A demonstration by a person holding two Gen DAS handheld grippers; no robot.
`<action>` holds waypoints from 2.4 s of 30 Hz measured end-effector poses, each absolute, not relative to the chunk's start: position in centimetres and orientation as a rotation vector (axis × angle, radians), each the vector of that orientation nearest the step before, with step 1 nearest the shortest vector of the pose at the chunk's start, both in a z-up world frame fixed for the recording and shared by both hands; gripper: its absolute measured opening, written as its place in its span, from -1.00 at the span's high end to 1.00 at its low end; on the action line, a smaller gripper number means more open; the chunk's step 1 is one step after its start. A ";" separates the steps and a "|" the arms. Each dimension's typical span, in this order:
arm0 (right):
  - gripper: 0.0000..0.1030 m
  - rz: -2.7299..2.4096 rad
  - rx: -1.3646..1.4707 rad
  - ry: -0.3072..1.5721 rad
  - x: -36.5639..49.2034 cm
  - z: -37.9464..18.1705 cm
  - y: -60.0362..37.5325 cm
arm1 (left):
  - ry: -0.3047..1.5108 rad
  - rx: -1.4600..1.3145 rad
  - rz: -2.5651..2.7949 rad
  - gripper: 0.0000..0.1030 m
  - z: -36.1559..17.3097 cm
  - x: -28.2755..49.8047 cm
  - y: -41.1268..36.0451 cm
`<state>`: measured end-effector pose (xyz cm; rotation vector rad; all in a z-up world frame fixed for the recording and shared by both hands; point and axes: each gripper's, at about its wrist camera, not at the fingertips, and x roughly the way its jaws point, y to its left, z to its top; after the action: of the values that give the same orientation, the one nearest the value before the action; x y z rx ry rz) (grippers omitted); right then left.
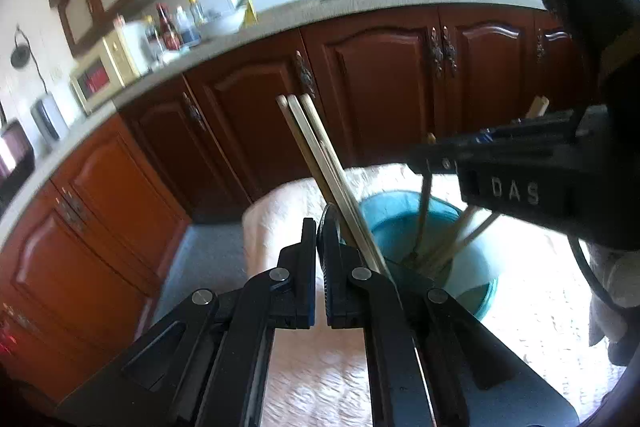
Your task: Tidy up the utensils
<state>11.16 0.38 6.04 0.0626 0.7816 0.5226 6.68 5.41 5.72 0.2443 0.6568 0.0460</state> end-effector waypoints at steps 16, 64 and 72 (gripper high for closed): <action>0.62 0.567 0.129 0.789 9.4 8.1 -1.4 | 0.725 -0.022 -0.020 0.30 6.6 5.0 7.6; 0.13 0.429 0.077 0.613 -5.4 10.4 -6.4 | 0.546 -0.064 0.066 0.02 11.5 -3.6 4.8; 0.13 0.429 0.069 0.615 -5.3 10.3 -6.1 | 0.537 -0.061 0.080 0.02 11.5 -3.8 4.8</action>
<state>-5.32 -6.14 10.30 0.0687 0.6152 0.4293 -3.79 4.83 11.49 -0.0607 0.5373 0.0798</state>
